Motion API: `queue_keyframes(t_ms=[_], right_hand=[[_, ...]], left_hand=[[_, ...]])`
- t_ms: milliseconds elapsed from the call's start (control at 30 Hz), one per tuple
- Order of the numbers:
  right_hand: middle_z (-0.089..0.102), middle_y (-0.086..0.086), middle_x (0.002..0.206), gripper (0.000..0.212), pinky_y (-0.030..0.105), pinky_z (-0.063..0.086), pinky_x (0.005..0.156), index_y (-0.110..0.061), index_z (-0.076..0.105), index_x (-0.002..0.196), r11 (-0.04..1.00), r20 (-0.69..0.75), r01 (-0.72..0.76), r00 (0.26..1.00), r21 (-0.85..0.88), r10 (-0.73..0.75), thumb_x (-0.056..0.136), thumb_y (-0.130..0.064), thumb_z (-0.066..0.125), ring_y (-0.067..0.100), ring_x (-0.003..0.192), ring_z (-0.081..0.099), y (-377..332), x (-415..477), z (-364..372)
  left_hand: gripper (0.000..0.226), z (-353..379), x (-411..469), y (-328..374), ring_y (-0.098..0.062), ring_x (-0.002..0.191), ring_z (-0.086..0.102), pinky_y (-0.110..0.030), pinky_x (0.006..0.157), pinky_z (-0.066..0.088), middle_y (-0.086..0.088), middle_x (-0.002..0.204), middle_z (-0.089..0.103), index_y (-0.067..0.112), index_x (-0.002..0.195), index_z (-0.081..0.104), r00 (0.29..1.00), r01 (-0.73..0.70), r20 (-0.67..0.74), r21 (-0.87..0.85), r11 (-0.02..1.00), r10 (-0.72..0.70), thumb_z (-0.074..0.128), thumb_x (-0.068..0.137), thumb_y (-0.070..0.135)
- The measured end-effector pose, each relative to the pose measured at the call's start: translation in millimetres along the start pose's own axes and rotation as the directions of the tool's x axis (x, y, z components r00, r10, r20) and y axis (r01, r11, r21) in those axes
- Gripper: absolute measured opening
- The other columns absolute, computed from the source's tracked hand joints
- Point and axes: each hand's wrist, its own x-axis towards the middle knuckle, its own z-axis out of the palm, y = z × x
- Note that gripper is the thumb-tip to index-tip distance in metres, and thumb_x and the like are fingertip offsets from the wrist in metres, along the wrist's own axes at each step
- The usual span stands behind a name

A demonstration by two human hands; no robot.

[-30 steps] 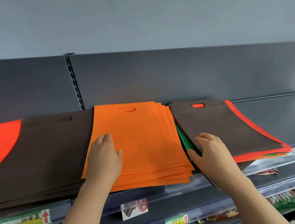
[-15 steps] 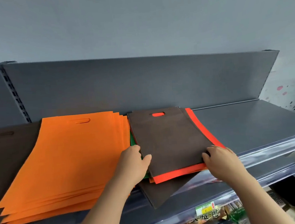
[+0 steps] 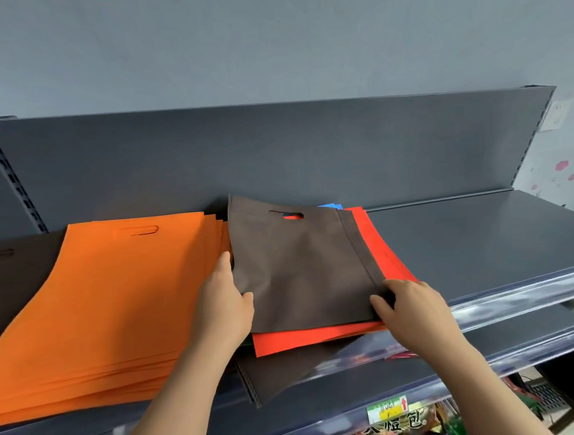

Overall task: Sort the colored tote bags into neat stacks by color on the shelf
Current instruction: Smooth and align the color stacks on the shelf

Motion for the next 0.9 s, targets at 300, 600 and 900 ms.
queue_keyframes(t_ms=[300,600,900], right_hand=[[0.066,0.005,0.087,0.019,0.034,0.040,0.066,-0.014,0.061,0.087,0.994,-0.014,0.039,0.999,0.103,-0.037,0.090,-0.030,0.050,0.029,0.086,0.056,-3,-2,2],[0.064,0.009,0.103,0.032,0.038,0.043,0.080,-0.012,0.053,0.114,0.945,0.093,-0.055,0.995,0.321,0.026,0.094,-0.037,0.047,0.036,0.102,0.056,-23,4,-10],[0.062,-0.003,0.119,0.041,0.025,0.041,0.091,-0.019,0.056,0.124,0.840,-0.086,0.104,0.994,0.532,-0.069,0.086,-0.006,0.060,0.016,0.110,0.055,-63,3,-8]], left_hand=[[0.010,4,0,-8,-0.020,0.088,0.058,-0.031,0.074,0.047,0.000,0.099,0.063,0.011,0.097,0.055,1.000,-0.020,0.020,-0.025,0.999,0.021,0.060,0.088,0.013],[0.015,-28,-6,-6,-0.009,0.089,0.059,-0.024,0.072,0.044,0.010,0.097,0.064,0.019,0.106,0.057,0.981,-0.134,-0.172,-0.302,0.944,0.085,0.054,0.092,0.013],[0.015,-56,-19,-37,-0.009,0.090,0.059,-0.021,0.072,0.046,0.012,0.098,0.063,0.020,0.107,0.056,0.975,-0.126,-0.206,-0.233,0.964,0.078,0.055,0.092,0.016]])
